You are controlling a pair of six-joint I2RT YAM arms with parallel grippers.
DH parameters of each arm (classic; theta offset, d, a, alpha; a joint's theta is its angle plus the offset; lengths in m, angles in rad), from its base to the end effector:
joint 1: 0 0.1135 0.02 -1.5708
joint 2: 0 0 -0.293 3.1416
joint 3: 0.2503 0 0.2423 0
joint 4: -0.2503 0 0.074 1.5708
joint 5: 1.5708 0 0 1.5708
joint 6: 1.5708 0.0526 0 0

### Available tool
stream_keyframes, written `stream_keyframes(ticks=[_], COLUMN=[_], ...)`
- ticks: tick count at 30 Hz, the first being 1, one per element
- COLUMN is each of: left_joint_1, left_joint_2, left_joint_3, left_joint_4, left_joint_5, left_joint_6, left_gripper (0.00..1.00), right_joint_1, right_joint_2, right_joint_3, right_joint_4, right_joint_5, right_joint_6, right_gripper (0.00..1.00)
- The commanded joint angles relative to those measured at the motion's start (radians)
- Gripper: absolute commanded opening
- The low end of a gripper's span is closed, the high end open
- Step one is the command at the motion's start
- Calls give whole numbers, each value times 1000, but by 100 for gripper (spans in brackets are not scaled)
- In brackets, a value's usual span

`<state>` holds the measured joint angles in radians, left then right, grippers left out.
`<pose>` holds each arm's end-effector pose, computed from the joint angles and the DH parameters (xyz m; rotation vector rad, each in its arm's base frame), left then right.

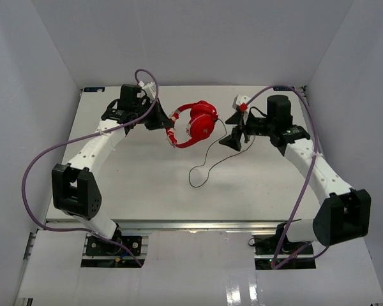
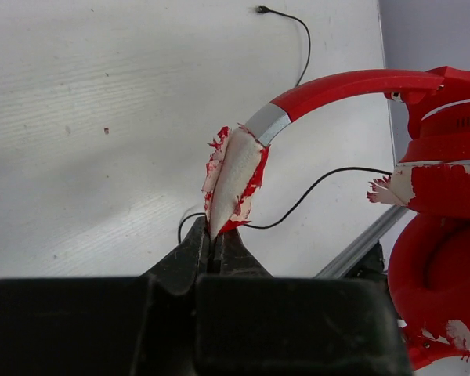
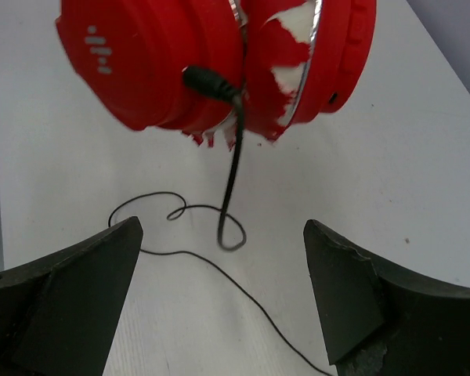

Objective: Wrap the headphones

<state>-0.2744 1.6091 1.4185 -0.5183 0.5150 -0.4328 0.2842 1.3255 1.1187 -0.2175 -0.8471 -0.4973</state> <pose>0.3434 -0.1236 0.3428 0.0971 2.3486 -0.9481 0.2674 0.1192 0.3635 -1.1893 1.4890 0.6946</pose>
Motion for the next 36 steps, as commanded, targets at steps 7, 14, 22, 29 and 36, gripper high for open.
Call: stream_keyframes(ticks=[7, 14, 22, 29, 36], left_joint_1=[9, 9, 15, 27, 24], left_joint_2=[-149, -197, -224, -210, -129], left_joint_3=[54, -17, -12, -12, 25], left_joint_4=[65, 302, 497, 561, 447], left_joint_5=[217, 306, 166, -28, -307], left_joint_6=[-168, -427, -644, -750, -670], left_gripper=[0, 0, 0, 0, 0], right_joint_1=[26, 66, 156, 217, 241], right_joint_2=[123, 275, 258, 116, 79], right_joint_3=[-67, -88, -247, -336, -8], right_joint_4=[528, 1142, 1354, 1089, 252], right_joint_5=[-126, -202, -184, -169, 122], right_joint_6=[399, 950, 1122, 882, 353], right_gripper=[94, 97, 84, 29, 8])
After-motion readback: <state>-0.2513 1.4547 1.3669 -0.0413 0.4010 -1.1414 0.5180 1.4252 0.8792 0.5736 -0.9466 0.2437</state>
